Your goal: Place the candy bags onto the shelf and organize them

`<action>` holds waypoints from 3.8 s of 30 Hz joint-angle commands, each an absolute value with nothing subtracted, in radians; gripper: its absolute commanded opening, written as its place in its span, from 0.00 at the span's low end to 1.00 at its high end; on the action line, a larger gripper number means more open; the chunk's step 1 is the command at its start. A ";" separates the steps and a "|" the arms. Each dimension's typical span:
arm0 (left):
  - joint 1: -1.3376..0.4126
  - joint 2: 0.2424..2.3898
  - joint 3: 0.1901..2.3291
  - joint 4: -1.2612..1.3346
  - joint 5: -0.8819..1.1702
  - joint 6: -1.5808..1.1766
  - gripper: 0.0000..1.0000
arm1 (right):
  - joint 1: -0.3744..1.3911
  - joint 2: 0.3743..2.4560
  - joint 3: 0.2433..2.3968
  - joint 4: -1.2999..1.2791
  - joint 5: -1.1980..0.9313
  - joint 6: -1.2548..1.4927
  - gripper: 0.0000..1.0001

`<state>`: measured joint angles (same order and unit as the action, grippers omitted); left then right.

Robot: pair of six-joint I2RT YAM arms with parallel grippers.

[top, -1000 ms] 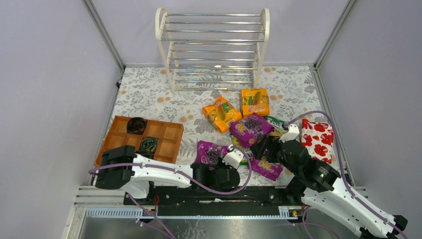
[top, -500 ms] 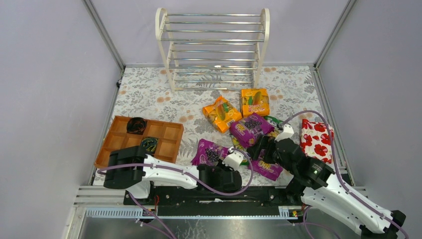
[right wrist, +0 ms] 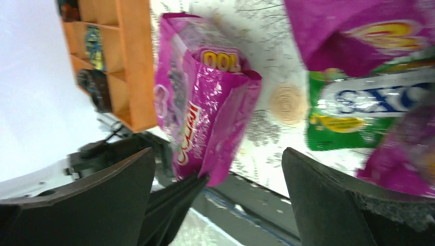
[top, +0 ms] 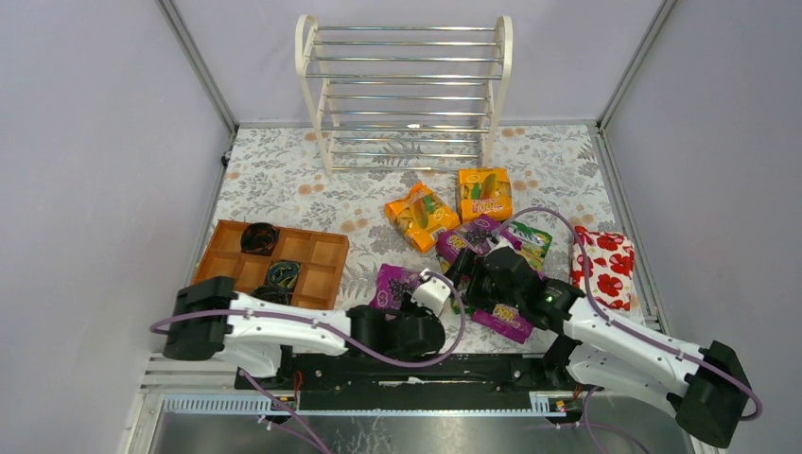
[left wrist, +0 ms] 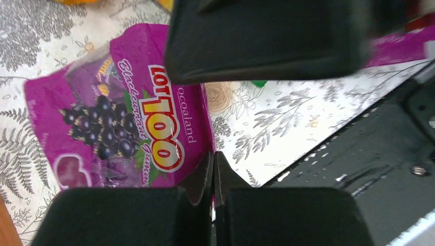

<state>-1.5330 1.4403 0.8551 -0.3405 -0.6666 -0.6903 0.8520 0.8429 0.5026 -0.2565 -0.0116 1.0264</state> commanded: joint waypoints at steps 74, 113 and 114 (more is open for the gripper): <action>-1.539 0.569 0.938 -0.267 -1.009 -0.142 0.78 | 0.822 1.266 1.140 0.161 0.409 1.273 0.46; -1.314 0.676 0.693 -0.174 -0.953 -0.075 0.92 | 0.500 1.991 2.112 0.382 0.780 1.216 0.46; -1.311 0.678 0.693 -0.173 -0.949 -0.075 0.92 | 0.489 1.999 2.123 0.360 0.770 1.237 0.47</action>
